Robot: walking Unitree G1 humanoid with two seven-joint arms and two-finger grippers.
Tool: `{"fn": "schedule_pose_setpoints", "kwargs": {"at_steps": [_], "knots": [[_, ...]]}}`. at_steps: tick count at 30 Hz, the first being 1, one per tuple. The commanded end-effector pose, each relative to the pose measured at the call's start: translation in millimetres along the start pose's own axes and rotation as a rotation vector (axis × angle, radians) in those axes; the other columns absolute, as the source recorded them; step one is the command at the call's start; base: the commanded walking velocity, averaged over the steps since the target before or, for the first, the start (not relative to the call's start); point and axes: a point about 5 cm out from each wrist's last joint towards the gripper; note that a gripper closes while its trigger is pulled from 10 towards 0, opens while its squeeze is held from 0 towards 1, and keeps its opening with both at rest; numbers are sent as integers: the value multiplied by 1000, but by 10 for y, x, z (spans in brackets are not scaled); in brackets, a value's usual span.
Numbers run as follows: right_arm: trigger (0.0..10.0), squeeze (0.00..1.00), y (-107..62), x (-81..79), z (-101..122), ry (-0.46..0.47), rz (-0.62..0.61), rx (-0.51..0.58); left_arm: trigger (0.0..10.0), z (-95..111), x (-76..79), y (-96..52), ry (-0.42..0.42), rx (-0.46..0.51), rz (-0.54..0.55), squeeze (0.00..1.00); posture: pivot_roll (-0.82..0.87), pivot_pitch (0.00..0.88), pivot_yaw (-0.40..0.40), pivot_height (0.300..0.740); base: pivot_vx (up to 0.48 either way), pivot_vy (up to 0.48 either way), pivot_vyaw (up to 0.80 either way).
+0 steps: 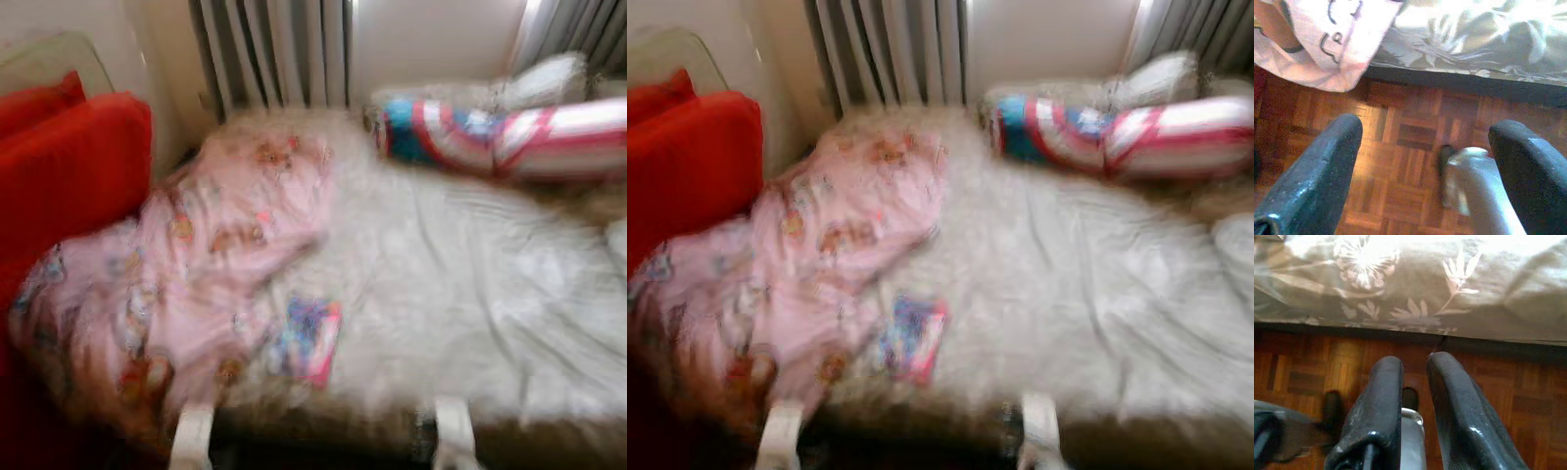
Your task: Clean up the room
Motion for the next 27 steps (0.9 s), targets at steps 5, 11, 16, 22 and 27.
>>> {"fn": "schedule_pose_setpoints", "kwargs": {"at_steps": [5, 11, 16, 22, 27], "knots": [[10000, 0, 17, -81, 66, 0, 18, 16, 10000, -27, -83, -14, 20, -20, 20, 0, -6, 0, 7, 740, 0, 476, 0], [10000, 0, 17, -82, 64, 0, 18, 15, 10000, -27, -84, -15, 21, -20, 21, 0, -5, 0, 7, 740, 0, 476, 0], [10000, 0, 17, -80, 63, 0, 17, 15, 10000, -27, -84, -15, 20, -18, 21, 0, -6, 0, 8, 740, 0, 436, 0], [10000, 0, 17, -77, 61, -1, 17, 14, 10000, -25, -80, -15, 24, -15, 19, 0, -5, 0, 6, 740, 0, 47, 0], [10000, 0, 16, -74, 60, -4, 18, 14, 10000, -24, -76, -15, 21, -12, 15, 0, -5, 0, 6, 740, 0, 0, 0]]}}
Point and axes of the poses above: a point about 5 cm out from each wrist's last joint towards the gripper, its own y axis pointing out of the wrist towards the gripper, its own z axis along the axis of the wrist's last joint, x = y × z, and after that the axes turned 2 degrees about -y, right-handed
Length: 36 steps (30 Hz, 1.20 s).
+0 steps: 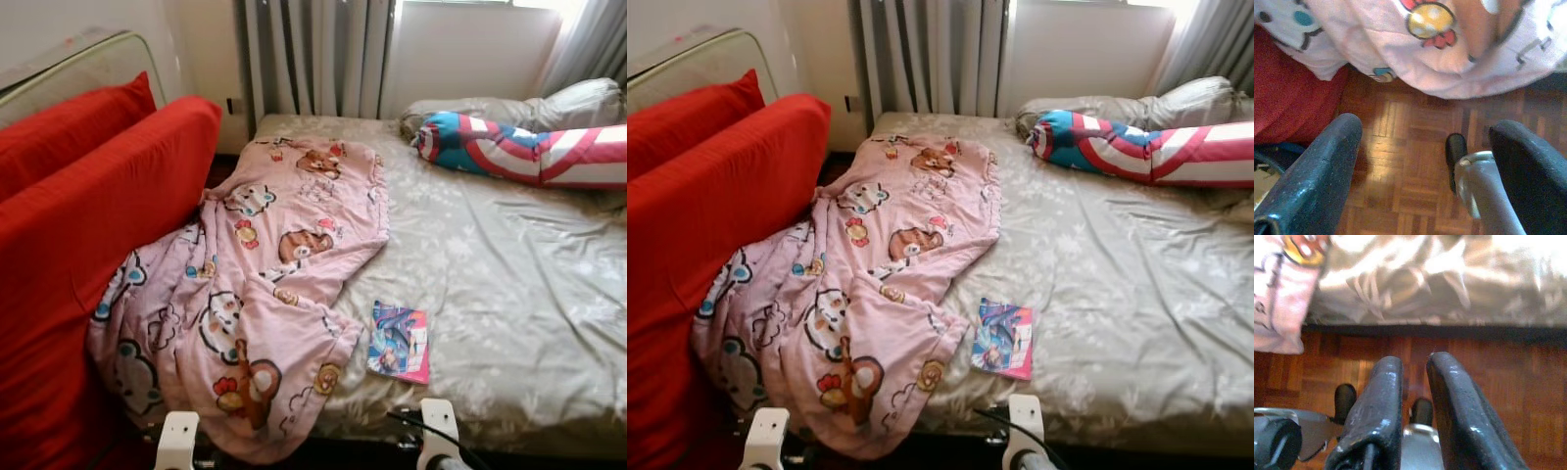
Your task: Clean up the room
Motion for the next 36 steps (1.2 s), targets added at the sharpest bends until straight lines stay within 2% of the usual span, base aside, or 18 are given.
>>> {"fn": "schedule_pose_setpoints", "kwargs": {"at_steps": [1, 12, 29, 36], "knots": [[10000, 0, -7, 27, -31, -2, -9, -9, 10000, -28, 21, -2, 14, -14, -8, 0, -5, 0, 5, 740, 0, 0, 0], [10000, 0, -7, 22, -31, -3, -7, -9, 10000, -23, 20, -1, 37, -16, -18, 0, -4, 0, 6, 740, 0, 0, 0], [10000, 0, -7, 25, -28, -5, -5, -9, 10000, -17, 25, 0, 40, -13, -20, 0, -4, 0, 5, 740, 0, -361, 0], [10000, 0, -7, 27, -25, -6, -5, -8, 10000, -17, 25, 0, 30, -10, -15, 0, -4, 0, 4, 740, 0, 0, 0]]}}
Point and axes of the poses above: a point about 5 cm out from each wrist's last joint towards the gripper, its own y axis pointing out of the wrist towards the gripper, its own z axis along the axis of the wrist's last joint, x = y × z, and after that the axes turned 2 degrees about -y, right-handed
